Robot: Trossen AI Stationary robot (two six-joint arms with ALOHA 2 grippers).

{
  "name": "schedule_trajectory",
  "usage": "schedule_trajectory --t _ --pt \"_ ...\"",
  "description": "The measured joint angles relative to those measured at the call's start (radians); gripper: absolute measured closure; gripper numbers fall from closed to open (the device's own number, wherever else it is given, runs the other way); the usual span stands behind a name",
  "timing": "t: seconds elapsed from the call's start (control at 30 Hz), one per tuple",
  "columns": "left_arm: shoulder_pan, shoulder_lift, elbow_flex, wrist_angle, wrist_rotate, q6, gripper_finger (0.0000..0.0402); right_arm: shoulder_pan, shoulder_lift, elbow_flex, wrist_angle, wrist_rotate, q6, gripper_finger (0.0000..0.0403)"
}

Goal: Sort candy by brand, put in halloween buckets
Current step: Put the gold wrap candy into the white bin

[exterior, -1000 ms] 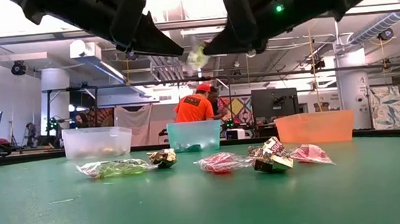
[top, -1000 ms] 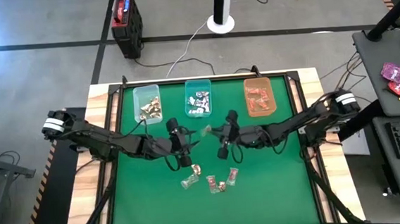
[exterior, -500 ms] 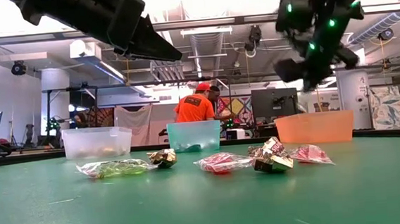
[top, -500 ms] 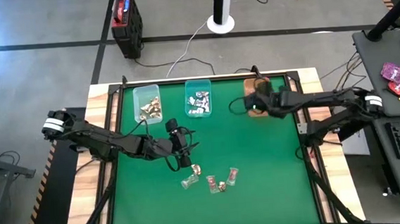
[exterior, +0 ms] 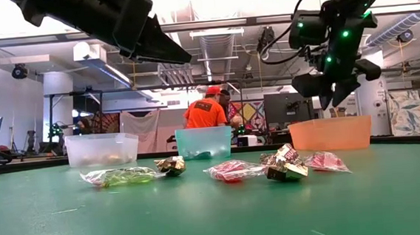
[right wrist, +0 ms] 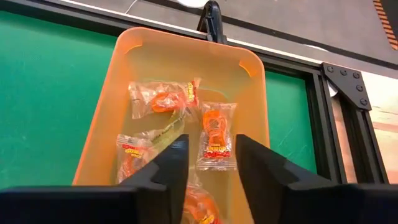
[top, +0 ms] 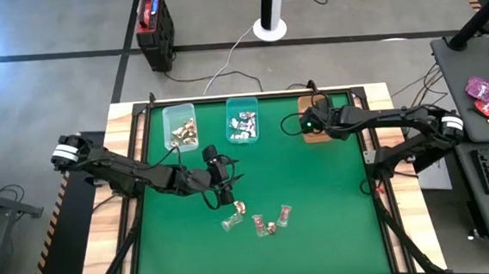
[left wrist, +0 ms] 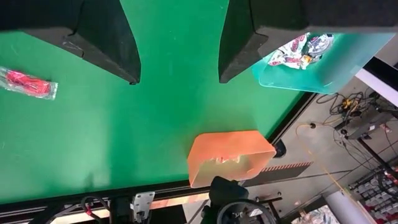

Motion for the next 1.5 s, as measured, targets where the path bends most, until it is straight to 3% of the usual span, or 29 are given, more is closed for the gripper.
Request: schedule_trajectory --t 0.1,0.33,0.53,0.83,1.03,1.27,1.5 --pt "0.0 0.0 0.0 -0.025 0.035 -0.003 0.0202 0.012 -0.005 0.0 0.001 0.0 -0.012 0.0252" --pt "-0.004 0.011 0.0 -0.172 0.396 -0.004 0.0202 0.087 -0.034 0.0 0.008 -0.027 -0.035 0.0218" --pt "-0.009 0.081 -0.001 -0.174 0.534 -0.043 0.0202 0.195 -0.039 0.0 0.036 -0.029 -0.036 0.0204" --pt "-0.005 0.229 -0.001 -0.016 0.587 -0.068 0.0203 0.333 -0.039 0.0 0.089 -0.027 -0.035 0.0202" --pt "0.015 0.283 -0.001 -0.019 0.591 -0.087 0.0217 0.375 -0.039 0.0 0.092 -0.026 -0.035 0.0202" --pt "0.021 0.289 -0.001 -0.103 0.587 -0.107 0.0264 0.394 -0.039 0.0 0.104 -0.026 -0.035 0.0202" --pt "0.022 0.29 -0.002 -0.109 0.583 -0.097 0.0337 0.394 -0.039 0.0 0.106 -0.026 -0.035 0.0202"
